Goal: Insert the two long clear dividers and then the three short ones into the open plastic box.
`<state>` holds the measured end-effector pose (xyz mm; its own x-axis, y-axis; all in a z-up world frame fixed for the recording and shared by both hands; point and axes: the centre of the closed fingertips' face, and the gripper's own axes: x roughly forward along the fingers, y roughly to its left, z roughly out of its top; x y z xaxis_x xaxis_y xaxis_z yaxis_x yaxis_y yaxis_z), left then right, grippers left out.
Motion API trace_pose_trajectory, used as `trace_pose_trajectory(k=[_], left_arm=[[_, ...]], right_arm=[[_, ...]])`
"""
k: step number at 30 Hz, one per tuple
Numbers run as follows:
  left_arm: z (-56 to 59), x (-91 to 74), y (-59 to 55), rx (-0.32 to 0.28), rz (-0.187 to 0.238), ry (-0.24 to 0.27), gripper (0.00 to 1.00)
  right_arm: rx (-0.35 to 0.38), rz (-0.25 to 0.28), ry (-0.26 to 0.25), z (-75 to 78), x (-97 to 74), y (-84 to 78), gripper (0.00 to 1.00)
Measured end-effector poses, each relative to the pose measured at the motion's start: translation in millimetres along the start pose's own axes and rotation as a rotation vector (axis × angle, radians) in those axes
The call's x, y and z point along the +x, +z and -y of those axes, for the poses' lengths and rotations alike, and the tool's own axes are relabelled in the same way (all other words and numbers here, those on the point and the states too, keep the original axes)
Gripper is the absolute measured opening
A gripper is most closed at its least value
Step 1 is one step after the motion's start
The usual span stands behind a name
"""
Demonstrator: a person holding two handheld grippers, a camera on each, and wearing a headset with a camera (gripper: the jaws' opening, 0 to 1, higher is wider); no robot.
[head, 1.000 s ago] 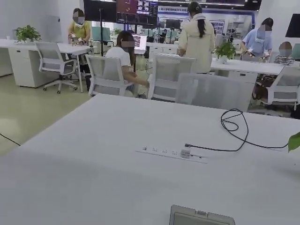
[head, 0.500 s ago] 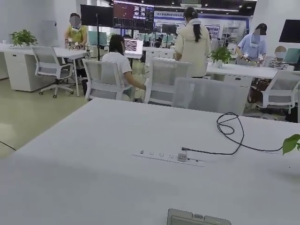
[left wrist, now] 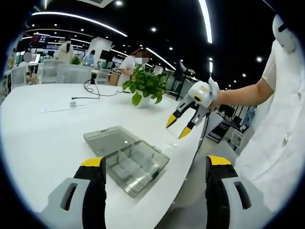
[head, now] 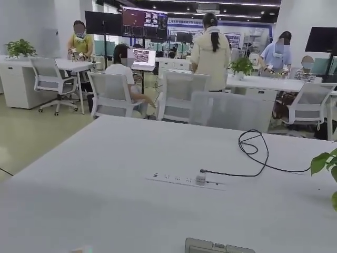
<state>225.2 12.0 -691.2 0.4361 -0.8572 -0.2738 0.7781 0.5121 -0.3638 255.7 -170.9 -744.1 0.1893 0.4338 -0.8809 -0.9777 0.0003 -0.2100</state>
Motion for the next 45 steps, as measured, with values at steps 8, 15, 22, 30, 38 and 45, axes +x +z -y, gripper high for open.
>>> trace_pose_trajectory(k=[8,15,22,30,38,45], left_arm=[[8.4,12.9,24.2,-0.095,0.065,-0.022,0.84],[16.2,23.7,38.4,-0.215,0.103,-0.050,0.80],[22.3,33.4,46.3,-0.294,0.123,-0.071,0.74],[30.0,44.9,51.9,-0.376,0.129,-0.093,0.68],[36.4,57.5,49.2,-0.447,0.106,-0.105,0.59],[42.2,66.8,39.3,-0.515,0.058,-0.114,0.42]], right_arm=[[-0.022,0.039,-0.036,0.6,-13.4,30.7,0.33],[-0.038,0.074,-0.065,1.9,-24.0,55.1,0.33],[-0.043,0.102,-0.093,3.0,-33.3,75.9,0.33],[-0.058,0.121,-0.114,0.0,-38.8,93.1,0.33],[-0.078,0.122,-0.120,-4.1,-40.9,102.0,0.33],[-0.098,0.118,-0.129,-5.9,-42.5,110.5,0.33]])
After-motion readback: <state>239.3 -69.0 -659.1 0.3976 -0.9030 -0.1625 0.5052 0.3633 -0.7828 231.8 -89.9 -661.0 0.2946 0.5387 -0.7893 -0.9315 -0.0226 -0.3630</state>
